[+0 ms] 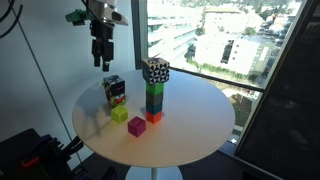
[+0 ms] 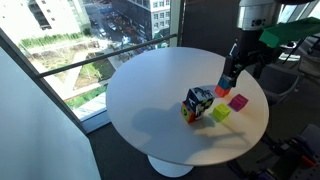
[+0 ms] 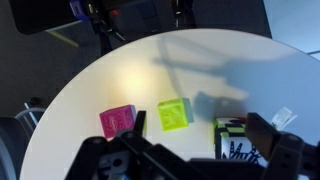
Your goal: Stack the two left toy foams together
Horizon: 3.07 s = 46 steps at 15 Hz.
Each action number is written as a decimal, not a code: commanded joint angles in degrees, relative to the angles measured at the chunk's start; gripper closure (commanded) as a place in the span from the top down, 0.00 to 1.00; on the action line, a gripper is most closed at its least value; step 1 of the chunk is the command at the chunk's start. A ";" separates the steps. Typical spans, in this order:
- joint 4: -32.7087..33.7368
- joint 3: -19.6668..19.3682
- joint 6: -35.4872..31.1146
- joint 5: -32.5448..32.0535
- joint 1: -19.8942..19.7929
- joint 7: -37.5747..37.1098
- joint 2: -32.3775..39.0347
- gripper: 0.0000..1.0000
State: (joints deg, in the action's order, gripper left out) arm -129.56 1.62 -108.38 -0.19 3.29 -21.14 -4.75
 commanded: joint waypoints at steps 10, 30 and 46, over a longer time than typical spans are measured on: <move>-5.70 -0.49 6.93 0.02 -2.61 8.81 -14.66 1.00; -9.95 -2.28 -0.29 5.15 -3.61 13.21 -27.21 1.00; -9.46 -0.73 -0.05 3.75 -3.77 12.41 -26.11 1.00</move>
State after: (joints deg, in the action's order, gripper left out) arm -139.14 0.49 -108.59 3.33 0.01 -8.95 -30.89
